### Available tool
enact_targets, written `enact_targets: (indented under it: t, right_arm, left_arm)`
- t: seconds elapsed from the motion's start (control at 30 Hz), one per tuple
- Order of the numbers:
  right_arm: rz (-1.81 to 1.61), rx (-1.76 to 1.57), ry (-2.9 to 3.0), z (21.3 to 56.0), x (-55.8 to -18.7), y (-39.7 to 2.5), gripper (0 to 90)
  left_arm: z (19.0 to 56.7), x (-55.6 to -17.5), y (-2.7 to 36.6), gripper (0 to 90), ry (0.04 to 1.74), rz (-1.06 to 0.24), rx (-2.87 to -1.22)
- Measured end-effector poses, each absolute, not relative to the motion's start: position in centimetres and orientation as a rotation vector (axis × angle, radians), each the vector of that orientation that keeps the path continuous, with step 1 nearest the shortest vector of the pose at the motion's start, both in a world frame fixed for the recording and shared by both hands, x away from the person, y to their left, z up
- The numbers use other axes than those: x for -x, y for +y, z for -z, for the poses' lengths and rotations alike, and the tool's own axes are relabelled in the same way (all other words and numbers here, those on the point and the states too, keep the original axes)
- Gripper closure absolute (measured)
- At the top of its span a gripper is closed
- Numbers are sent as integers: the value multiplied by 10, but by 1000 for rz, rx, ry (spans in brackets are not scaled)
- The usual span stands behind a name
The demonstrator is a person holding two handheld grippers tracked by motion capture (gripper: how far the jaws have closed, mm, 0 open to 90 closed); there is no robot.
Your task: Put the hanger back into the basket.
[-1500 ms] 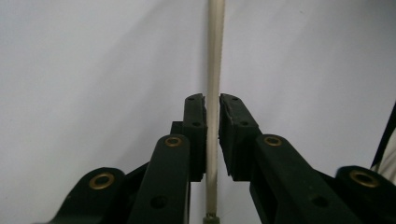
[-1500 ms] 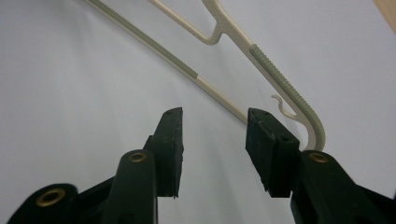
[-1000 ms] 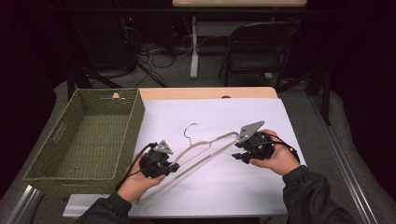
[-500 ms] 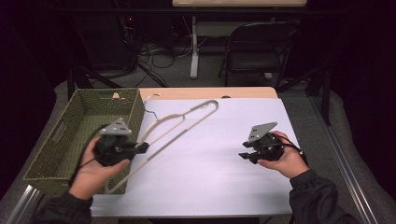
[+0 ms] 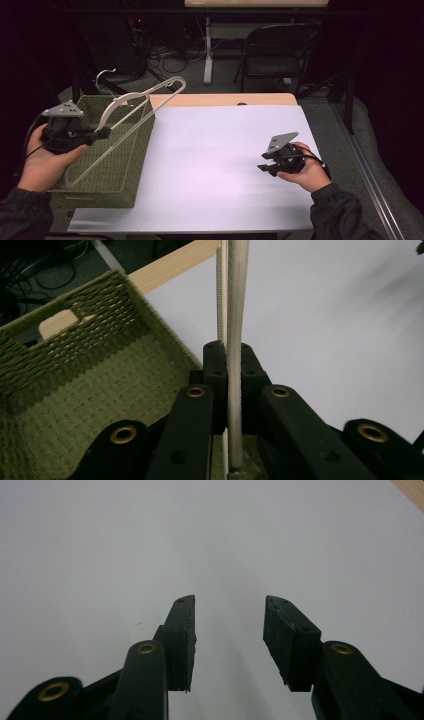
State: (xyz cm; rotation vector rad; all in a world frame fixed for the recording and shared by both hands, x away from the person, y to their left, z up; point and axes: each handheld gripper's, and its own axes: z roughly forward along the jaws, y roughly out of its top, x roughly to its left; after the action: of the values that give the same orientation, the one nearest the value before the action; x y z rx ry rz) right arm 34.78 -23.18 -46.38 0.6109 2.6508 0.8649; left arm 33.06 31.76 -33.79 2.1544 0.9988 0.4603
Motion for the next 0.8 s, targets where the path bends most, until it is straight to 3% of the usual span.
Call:
enact_targets:
  t: [0.47, 0.8]
  right_arm:
    - [-846, -654, 2663, 473, -348, -238, 562]
    - [-837, -669, 2667, 478, -349, -233, 560]
  left_arm:
    - [374, -358, 388, 871, 1083, -539, -2155]
    - [399, -355, 427, 871, 1090, -544, -2154]
